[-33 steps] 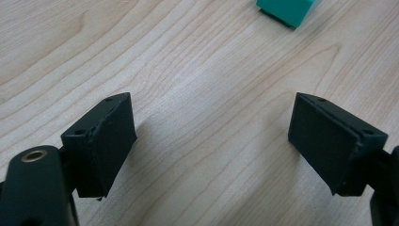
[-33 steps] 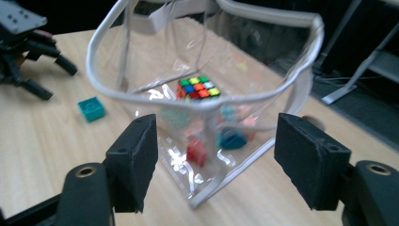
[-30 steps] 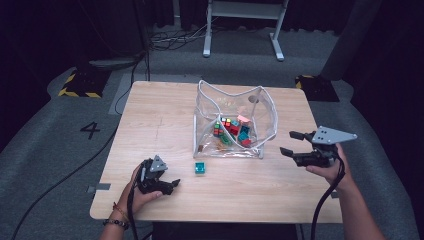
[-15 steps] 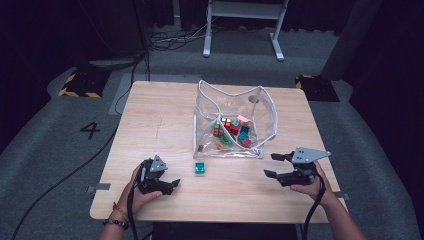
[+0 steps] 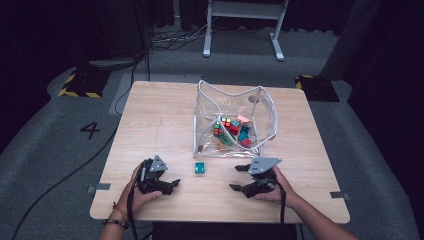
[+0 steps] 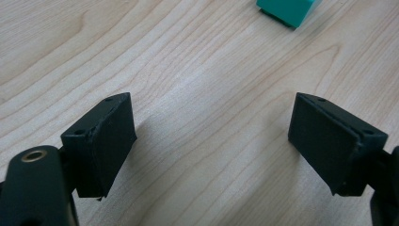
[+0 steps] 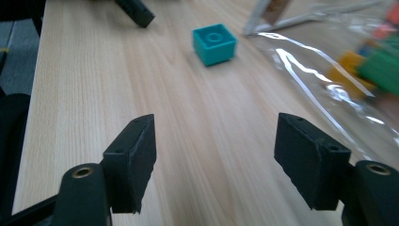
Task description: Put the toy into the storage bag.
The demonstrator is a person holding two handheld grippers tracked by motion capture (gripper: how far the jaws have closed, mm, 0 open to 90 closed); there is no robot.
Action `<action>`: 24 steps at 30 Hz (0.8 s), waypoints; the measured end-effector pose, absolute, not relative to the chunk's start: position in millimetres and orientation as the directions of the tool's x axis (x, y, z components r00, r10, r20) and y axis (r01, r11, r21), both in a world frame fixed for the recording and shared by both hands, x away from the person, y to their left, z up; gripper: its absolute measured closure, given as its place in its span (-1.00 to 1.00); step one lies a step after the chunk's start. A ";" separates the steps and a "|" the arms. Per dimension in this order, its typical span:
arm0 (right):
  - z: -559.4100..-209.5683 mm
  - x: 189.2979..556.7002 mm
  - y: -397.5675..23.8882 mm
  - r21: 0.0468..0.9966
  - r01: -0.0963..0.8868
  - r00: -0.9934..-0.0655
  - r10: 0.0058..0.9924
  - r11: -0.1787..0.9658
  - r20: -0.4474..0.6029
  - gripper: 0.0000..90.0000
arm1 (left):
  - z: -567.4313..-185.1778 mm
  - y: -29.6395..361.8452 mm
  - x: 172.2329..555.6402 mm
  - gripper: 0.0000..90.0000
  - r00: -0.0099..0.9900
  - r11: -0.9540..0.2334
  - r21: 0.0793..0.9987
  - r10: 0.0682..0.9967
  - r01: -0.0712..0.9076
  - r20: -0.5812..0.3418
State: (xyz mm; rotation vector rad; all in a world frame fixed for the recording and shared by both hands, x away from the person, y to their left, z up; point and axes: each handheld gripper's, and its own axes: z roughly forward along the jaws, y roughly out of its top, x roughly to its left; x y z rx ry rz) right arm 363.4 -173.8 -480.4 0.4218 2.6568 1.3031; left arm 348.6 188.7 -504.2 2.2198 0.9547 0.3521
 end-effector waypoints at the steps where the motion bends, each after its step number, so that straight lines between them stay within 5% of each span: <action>1: -482.6 364.7 -166.9 0.792 0.158 -0.955 0.296 0.589 -0.030 -0.32 | -504.3 188.5 348.4 -0.66 0.692 -0.493 0.685 0.721 0.536 -0.023; 10: -488.9 377.4 -104.1 0.784 0.132 -0.951 0.300 0.607 -0.072 -0.34 | -504.1 188.6 348.3 -0.65 0.695 -0.495 0.684 0.719 0.535 -0.023; 24: -497.1 403.9 -70.8 0.777 0.166 -0.949 0.312 0.608 -0.041 -0.32 | -504.2 188.7 348.4 -0.65 0.694 -0.495 0.684 0.719 0.535 -0.022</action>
